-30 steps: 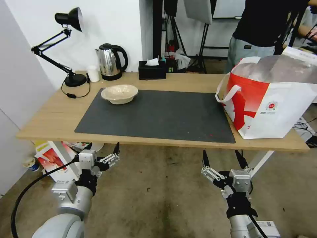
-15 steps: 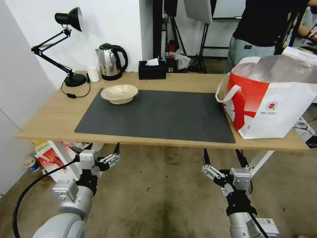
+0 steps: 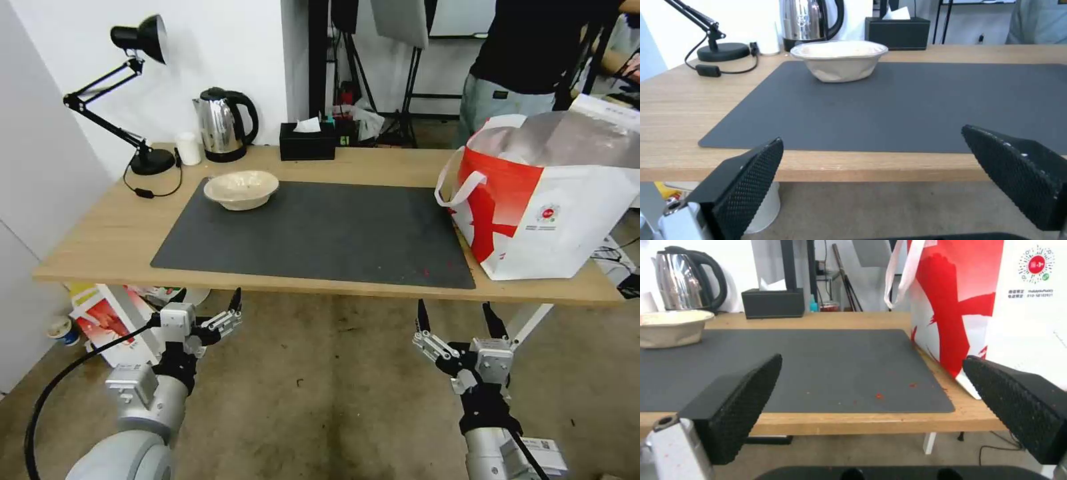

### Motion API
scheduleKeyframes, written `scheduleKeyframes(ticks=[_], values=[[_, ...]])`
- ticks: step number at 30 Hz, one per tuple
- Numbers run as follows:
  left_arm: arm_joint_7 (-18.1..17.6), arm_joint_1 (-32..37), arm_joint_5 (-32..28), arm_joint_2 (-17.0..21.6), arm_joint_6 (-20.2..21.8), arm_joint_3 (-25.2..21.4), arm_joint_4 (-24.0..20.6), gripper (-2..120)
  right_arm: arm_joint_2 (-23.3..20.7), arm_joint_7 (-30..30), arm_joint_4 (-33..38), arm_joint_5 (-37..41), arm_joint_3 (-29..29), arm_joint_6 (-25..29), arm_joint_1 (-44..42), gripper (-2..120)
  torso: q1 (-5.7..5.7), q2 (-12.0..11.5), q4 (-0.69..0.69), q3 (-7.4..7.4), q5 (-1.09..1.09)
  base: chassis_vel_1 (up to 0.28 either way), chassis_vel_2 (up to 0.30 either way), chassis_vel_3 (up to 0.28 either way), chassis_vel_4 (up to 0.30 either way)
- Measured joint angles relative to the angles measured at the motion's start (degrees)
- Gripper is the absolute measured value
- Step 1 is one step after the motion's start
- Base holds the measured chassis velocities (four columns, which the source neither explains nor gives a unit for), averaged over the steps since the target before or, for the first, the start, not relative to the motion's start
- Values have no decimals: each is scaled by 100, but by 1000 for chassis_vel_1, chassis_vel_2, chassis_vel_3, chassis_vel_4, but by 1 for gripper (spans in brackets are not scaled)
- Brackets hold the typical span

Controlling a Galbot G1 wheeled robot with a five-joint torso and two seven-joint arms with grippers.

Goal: Pick up the trash from the table and place it into the takeout bag.

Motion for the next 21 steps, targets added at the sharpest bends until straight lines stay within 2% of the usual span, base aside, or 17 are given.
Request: scheduleKeyframes(ticks=[21], values=[[24, 1, 3, 11, -6, -34, -37, 100, 5, 22, -5, 9, 2, -23, 0, 100, -1, 0, 0, 0, 0, 0, 0, 0, 0]])
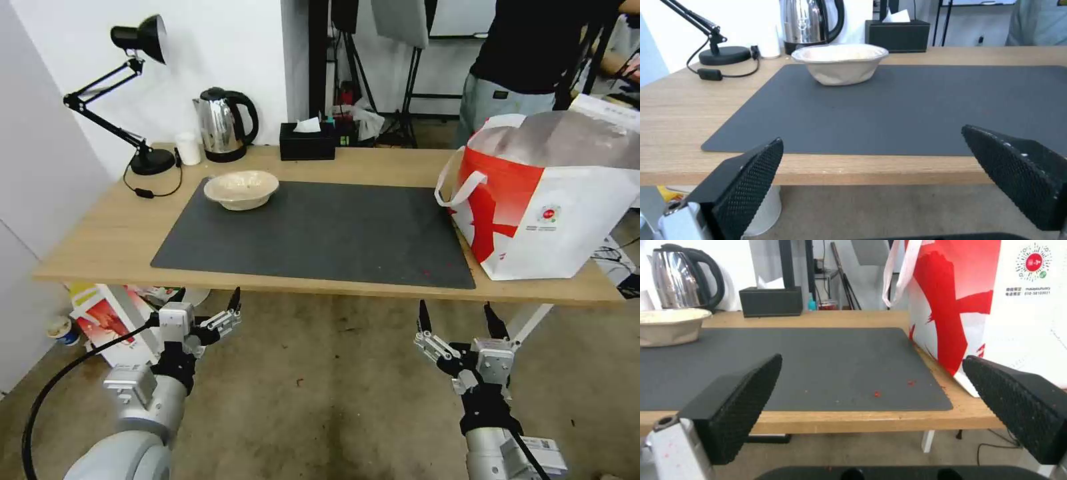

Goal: Pick up the trash from the table and place it into the takeout bag.

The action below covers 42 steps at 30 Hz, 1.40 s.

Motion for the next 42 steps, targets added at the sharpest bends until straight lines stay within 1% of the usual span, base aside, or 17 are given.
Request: scheduleKeyframes(ticks=[12, 19, 21, 22, 25, 26, 28, 29, 30, 31, 32, 34, 35, 37, 38, 39, 42], values=[[-27, -6, -107, 47, 5, -52, -75, 100, 0, -1, 0, 0, 0, 0, 0, 100, 1, 0, 0, 0, 0, 0, 0, 0, 0], [-229, -114, -541, 197, 23, -185, -185, 100, 0, -3, 0, 0, 0, 1, 0, 100, 0, 0, 0, 0, 0, 0, 0, 0, 0], [-251, -128, -575, 212, 25, -193, -193, 100, 0, -3, 0, -1, 1, 1, 0, 100, 0, 0, 0, 0, 0, 0, 0, 0, 0], [-307, -169, -705, 271, 35, -220, -220, 100, 0, -3, 0, -1, 1, 1, 0, 100, 0, 0, 0, 0, 0, 0, 0, 0, 0], [-605, -377, -1330, 543, 171, -346, -321, 100, 0, -4, 0, -2, 1, 2, 0, 100, 0, 0, 0, 0, -1, 0, 0, 0, 0], [-605, -377, -1330, 543, 171, -346, -321, 100, 0, -4, 0, -2, 1, 2, 0, 100, 0, 0, 0, 0, -1, 0, 0, 0, 0], [-879, -490, -1778, 727, 249, -420, -379, 100, 0, -4, 1, -2, 1, 2, 0, 100, 1, 0, -1, 0, 0, 0, 0, 0, 0], [-1079, -536, -2058, 832, 297, -485, -411, 100, 0, -4, 1, -2, 1, 2, 0, 100, 1, 0, -1, 0, 0, 0, 0, 0, 0], [-1079, -536, -2058, 832, 297, -485, -411, 100, 0, -4, 1, -2, 1, 2, 0, 100, 1, 0, -1, 0, 0, 0, 0, 0, 0], [-1254, -565, -2294, 915, 324, -554, -427, 100, 0, -4, 1, -2, 1, 2, 0, 100, 0, 0, -1, 0, 0, 0, 0, 0, 0], [-1529, -608, -2694, 1041, 373, -648, -440, 100, 0, -4, 1, -2, 1, 2, 0, 100, 0, 0, 0, 0, -1, 0, 0, 0, 0], [-1915, -737, -3355, 1217, 539, -761, -444, 100, 0, -4, 1, -3, 1, 2, 0, 100, 0, 0, 1, 0, -1, 0, 0, 0, 0], [-1915, -737, -3355, 1217, 539, -761, -444, 100, 0, -4, 1, -3, 1, 2, 0, 100, 0, 0, 1, 0, -1, 0, 0, 0, 0], [-2319, -995, -4266, 1478, 832, -953, -367, 100, 0, -4, 1, -3, 0, 2, 0, 100, 1, 0, -1, 0, 0, 0, 0, 0, 0], [-2431, -1091, -4541, 1570, 878, -1012, -311, 100, 0, -4, 1, -3, 1, 2, 0, 100, 0, 0, 0, 0, -2, 0, 0, 0, 0], [-2431, -1091, -4541, 1570, 878, -1012, -311, 100, 0, -4, 1, -3, 1, 2, 0, 100, 0, 0, 0, 0, -2, 0, 0, 0, 0], [-2870, -1407, -5697, 1885, 1052, -1211, -246, 100, 0, -4, 1, -3, 0, 2, 0, 100, 1, 0, 0, 0, -2, 0, 0, 0, 0]])
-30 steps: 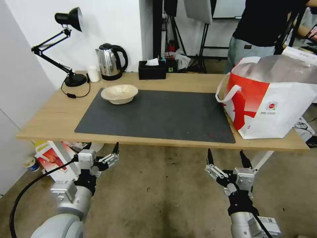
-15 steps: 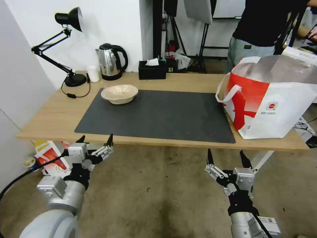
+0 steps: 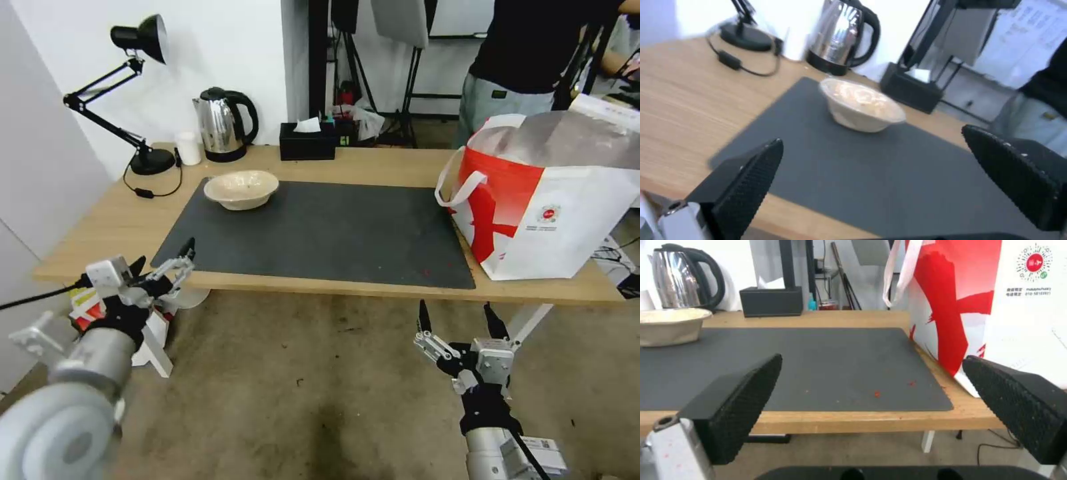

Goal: Pick up the trash from the table and place it into the takeout bag.

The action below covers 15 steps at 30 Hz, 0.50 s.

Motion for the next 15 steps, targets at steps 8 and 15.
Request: scheduleKeyframes(ticks=[8, 15], values=[[-1373, -893, -2657, 752, 312, -252, 378, 100, 0, 0, 0, 0, 0, 0, 0, 100, 0, 0, 1, 0, 1, 0, 0, 0, 0], [-2308, -1847, -4204, 1111, 474, -3, 1021, 100, 0, 0, 0, 0, 0, 0, 0, 100, 0, 0, 0, 0, 2, 0, 0, 0, 0]])
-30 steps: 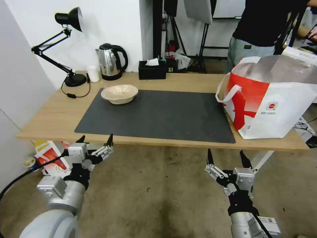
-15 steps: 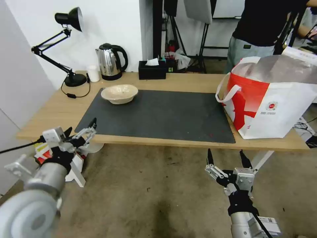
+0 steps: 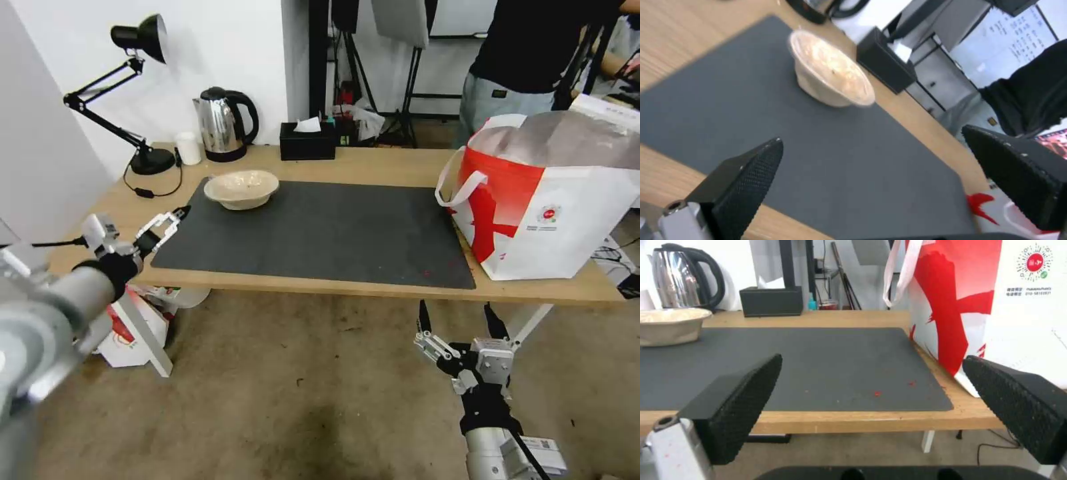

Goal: Pick up the trash from the table and place it into the takeout bag.

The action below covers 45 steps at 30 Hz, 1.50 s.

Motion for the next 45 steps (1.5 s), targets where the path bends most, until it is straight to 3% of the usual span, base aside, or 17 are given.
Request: scheduleKeyframes(ticks=[1, 4, 6, 7, 12, 23, 31, 45], values=[[0, 0, 0, 0, 0, 0, 0, 100, 0, 0, 0, 0, 0, 0, 0, 100, 0, 0, 0, 0, 0, 0, 0, 0, 0], [-515, -445, -542, 144, 151, 181, 449, 100, 0, 0, 0, 0, 0, 0, 0, 100, 0, 0, -1, 0, -1, 0, 0, 0, 0], [-515, -445, -542, 144, 151, 181, 449, 100, 0, 0, 0, 0, 0, 0, 0, 100, 0, 0, -1, 0, -1, 0, 0, 0, 0], [-829, -832, -1013, 302, 184, 319, 964, 100, 0, 0, 0, -1, 0, 0, 0, 100, 1, -1, -1, 0, -2, 0, 0, 0, 0], [-992, -1111, -1331, 429, 197, 428, 1356, 100, 0, 0, 0, 0, 0, 0, 0, 100, 0, 0, 0, 0, -1, 0, 0, 0, 0], [-968, -1674, -1568, 508, 369, 690, 2017, 100, 0, 0, 0, 0, 0, 0, 0, 100, 0, 0, -1, 0, -1, 0, 0, 0, 0], [-913, -2326, -1492, 319, 359, 987, 2544, 100, 0, 0, 1, 0, 0, 0, 0, 100, 0, 0, -1, 0, 0, 0, 0, 0, 0], [-680, -2566, -1262, 133, 365, 1029, 3001, 100, 0, 0, 0, 0, 0, 0, 0, 100, 0, 1, 0, 0, 0, 0, 0, 0, 0]])
